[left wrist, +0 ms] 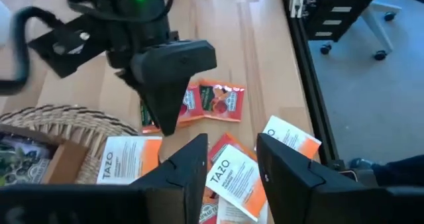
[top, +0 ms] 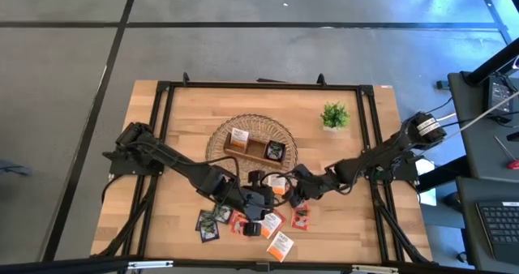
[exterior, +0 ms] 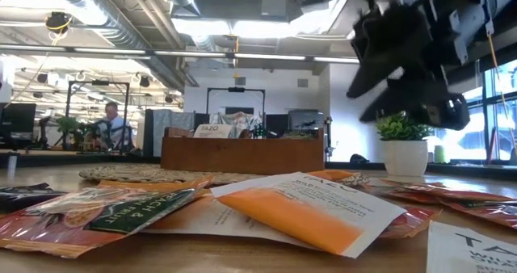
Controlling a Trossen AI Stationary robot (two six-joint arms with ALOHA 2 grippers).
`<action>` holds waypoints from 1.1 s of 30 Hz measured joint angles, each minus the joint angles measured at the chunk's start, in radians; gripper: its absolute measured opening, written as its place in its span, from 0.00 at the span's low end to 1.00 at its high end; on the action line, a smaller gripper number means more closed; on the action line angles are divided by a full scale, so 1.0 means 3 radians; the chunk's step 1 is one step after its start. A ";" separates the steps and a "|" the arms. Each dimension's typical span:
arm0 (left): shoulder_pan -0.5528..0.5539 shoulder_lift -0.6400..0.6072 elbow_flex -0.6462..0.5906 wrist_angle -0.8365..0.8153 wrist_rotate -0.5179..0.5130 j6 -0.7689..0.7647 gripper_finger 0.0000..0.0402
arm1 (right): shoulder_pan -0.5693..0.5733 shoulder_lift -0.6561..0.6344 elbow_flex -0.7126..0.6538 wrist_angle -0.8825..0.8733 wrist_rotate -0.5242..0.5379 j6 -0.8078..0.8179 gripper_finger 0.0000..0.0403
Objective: Pick & Place Tea
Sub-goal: Put the white tea bag into the left section of the wooden organizer
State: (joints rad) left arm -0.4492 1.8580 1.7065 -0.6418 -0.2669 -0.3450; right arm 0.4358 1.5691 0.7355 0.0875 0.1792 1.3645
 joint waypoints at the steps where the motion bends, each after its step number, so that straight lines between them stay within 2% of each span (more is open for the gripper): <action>1: 0.0009 0.0000 0.0000 -0.0018 0.0000 -0.0042 0.32 | 0.0002 0.0004 -0.0033 -0.0018 0.0052 0.0029 0.35; 14: 0.0060 0.0000 0.0000 -0.0178 -0.0008 -0.0062 0.32 | 0.0021 0.0120 -0.0081 0.0103 0.0400 0.0143 0.45; 25: 0.0079 0.0000 0.0000 -0.0248 -0.0016 -0.0061 0.32 | 0.0118 0.0462 -0.0078 0.0442 0.0098 0.0169 0.45; 33: 0.0112 -0.0001 0.0000 -0.0256 -0.0016 -0.0061 0.32 | 0.0052 0.0550 -0.0078 0.0435 0.0296 0.0377 0.45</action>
State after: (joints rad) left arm -0.4156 1.8576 1.7065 -0.7185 -0.2717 -0.3632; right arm 0.4514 1.7341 0.7120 0.2180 0.2680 1.4776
